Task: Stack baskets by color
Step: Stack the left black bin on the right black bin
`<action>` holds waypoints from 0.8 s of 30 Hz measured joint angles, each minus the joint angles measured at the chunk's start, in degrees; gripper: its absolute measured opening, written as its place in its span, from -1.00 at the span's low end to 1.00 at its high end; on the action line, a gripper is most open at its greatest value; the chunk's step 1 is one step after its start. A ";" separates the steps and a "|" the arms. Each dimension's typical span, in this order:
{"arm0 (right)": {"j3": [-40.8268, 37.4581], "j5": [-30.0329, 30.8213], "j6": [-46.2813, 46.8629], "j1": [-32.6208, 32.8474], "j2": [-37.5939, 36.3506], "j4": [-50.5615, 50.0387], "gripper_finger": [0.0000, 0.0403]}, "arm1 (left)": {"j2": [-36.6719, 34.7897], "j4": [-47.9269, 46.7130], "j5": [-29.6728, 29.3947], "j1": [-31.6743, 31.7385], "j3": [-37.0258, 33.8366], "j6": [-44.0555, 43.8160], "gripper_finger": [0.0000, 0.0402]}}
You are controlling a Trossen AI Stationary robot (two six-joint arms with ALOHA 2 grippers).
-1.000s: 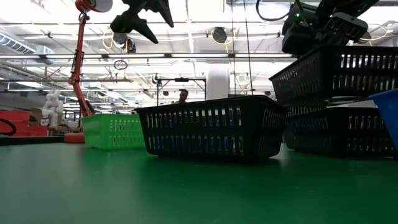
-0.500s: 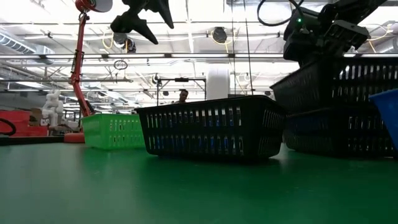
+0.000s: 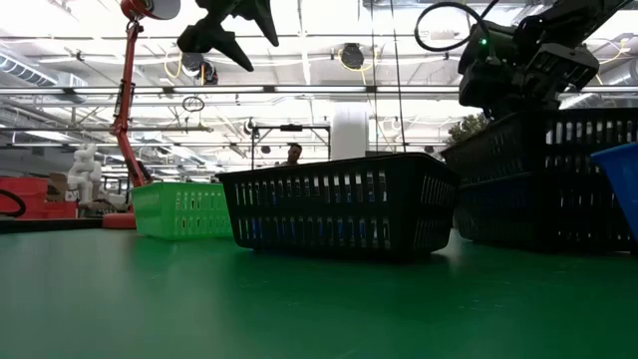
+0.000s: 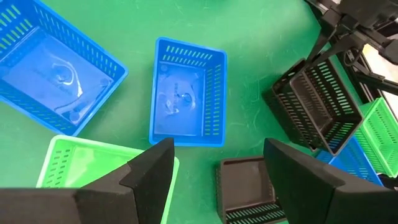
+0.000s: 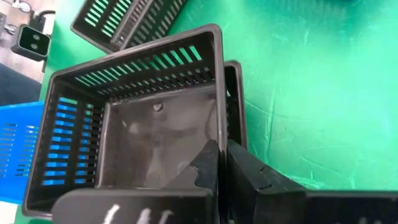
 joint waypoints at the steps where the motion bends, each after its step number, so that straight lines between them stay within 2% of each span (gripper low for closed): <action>1: -0.23 0.02 0.02 0.00 0.00 0.06 -0.95 | 0.00 0.00 -0.02 0.00 0.00 0.00 0.25; 5: -0.72 0.28 0.04 0.00 0.00 0.90 -0.93 | 0.00 0.00 -0.02 0.00 0.00 0.13 0.25; 8: -0.77 2.83 1.25 0.17 0.00 2.03 -0.88 | 0.00 0.00 -0.02 0.00 0.00 0.13 0.25; 24: -0.77 2.63 1.49 0.17 0.00 2.58 -0.51 | 0.00 -0.02 -0.48 0.00 0.00 0.66 0.25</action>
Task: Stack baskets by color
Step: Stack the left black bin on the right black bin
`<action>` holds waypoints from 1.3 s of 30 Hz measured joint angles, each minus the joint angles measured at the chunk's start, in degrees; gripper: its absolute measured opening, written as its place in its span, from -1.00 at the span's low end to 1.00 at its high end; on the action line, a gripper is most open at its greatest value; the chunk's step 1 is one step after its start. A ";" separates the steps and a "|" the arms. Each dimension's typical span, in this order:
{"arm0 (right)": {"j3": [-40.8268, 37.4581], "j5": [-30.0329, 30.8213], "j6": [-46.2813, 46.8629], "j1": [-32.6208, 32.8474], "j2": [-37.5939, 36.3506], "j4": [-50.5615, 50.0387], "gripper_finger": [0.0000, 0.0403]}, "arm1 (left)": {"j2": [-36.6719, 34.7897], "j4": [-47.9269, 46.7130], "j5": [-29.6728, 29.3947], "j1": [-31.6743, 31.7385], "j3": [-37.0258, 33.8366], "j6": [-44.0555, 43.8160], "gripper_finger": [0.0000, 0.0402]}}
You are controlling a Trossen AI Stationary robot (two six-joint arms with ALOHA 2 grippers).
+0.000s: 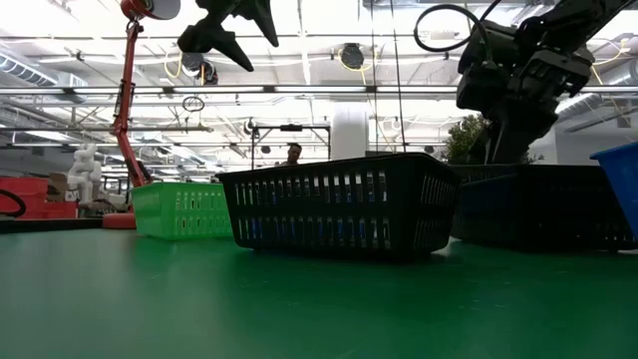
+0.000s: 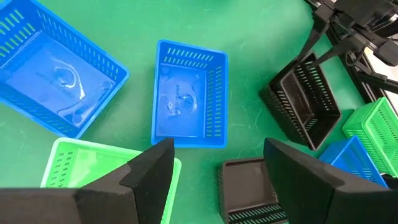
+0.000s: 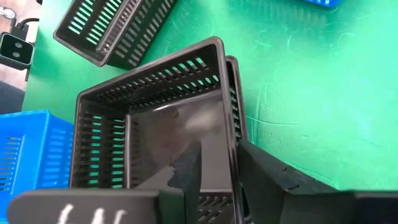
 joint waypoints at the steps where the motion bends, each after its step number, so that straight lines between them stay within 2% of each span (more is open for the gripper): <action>1: 0.00 0.00 0.03 0.00 0.00 -0.03 -0.50 | 0.00 0.00 0.00 0.00 0.00 0.00 0.25; 9: 0.00 0.04 1.66 0.00 0.00 -1.46 -0.40 | 0.00 0.02 0.00 0.00 0.00 0.02 0.25; 23: 0.00 0.14 6.21 0.02 0.00 -1.42 -0.12 | 0.00 0.01 0.02 0.31 0.00 0.56 0.25; 29: 0.00 3.21 6.64 0.02 0.13 -0.63 -0.14 | 0.00 0.01 0.02 1.35 0.00 1.56 0.25; 39: 0.02 -0.21 5.04 0.03 3.75 -0.87 -0.25 | 0.00 -0.01 0.04 3.67 0.00 3.19 0.25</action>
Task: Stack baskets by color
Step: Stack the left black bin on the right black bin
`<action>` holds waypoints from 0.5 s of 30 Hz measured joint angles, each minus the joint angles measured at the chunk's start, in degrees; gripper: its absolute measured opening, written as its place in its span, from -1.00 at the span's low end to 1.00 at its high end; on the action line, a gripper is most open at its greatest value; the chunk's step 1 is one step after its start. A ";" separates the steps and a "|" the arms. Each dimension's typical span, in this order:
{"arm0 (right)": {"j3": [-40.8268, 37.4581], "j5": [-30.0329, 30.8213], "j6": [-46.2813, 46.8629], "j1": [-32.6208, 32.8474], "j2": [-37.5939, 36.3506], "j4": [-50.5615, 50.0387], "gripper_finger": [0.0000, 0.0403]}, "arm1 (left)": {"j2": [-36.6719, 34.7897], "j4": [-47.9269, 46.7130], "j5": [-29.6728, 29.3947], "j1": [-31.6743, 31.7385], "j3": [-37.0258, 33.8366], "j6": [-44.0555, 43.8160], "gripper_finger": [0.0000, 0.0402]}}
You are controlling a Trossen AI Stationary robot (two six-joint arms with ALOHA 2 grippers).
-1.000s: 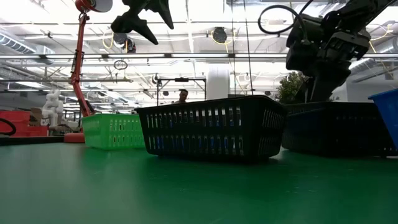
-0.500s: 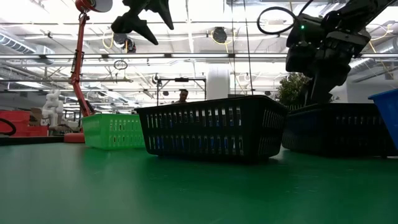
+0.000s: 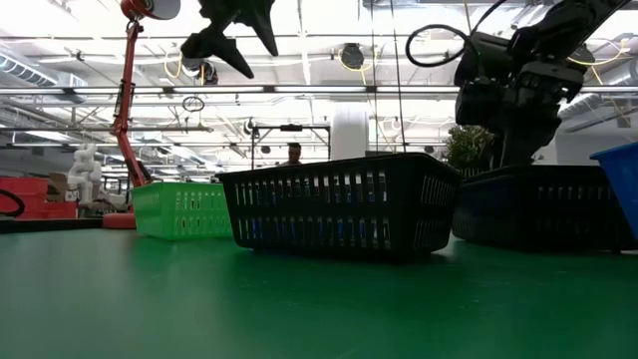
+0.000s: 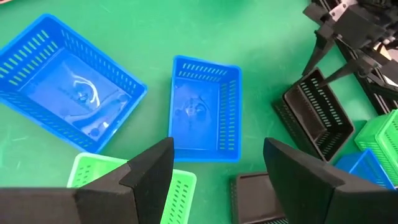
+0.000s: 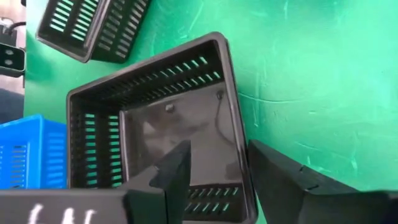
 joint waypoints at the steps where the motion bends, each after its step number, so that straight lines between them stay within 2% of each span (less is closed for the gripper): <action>1: 0.00 -0.01 0.17 -0.01 0.03 -0.06 -0.26 | 0.00 -0.07 0.00 0.06 0.00 0.02 0.25; 10: 0.00 -1.37 1.97 -0.01 -0.02 -1.32 -0.26 | 0.00 -4.68 0.02 0.31 -0.44 0.60 0.25; 15: 0.22 1.79 7.03 -0.01 -0.76 -1.51 -0.26 | 0.00 -4.87 2.12 0.77 -4.94 0.37 0.25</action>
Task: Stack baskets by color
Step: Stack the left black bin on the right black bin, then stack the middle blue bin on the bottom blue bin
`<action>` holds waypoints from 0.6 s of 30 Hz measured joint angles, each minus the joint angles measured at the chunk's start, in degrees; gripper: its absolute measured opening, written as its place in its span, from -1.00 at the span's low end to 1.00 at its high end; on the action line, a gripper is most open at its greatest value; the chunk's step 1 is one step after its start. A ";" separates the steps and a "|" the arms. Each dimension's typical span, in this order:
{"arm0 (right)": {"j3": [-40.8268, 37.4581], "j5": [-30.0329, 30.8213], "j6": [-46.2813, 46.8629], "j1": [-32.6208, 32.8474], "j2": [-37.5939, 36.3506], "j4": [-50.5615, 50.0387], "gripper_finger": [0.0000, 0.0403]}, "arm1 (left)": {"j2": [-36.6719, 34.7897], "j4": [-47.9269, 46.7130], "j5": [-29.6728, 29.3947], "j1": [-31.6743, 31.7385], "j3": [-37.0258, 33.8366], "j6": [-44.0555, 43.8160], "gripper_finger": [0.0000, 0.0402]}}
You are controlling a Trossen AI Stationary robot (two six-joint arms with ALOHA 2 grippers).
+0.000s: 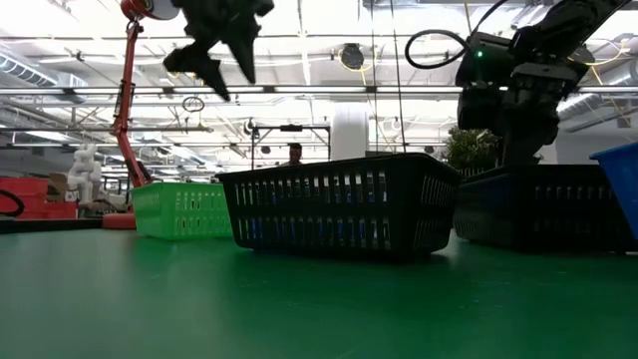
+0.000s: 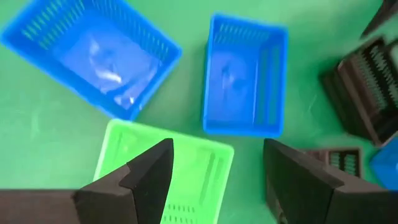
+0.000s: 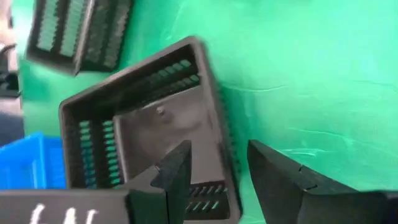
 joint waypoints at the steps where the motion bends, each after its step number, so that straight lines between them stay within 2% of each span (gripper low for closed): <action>1: 0.36 0.64 1.25 0.00 -0.43 -0.27 -0.26 | 0.00 0.02 1.42 0.11 -0.96 0.00 0.25; 6: 3.24 4.04 5.31 0.00 -3.54 -0.64 -0.26 | 0.00 2.36 3.58 0.17 -5.26 -0.50 0.25; 18: 9.39 7.62 10.86 0.00 -8.39 -4.16 -0.26 | 0.02 9.36 1.68 1.83 -8.46 -0.45 0.25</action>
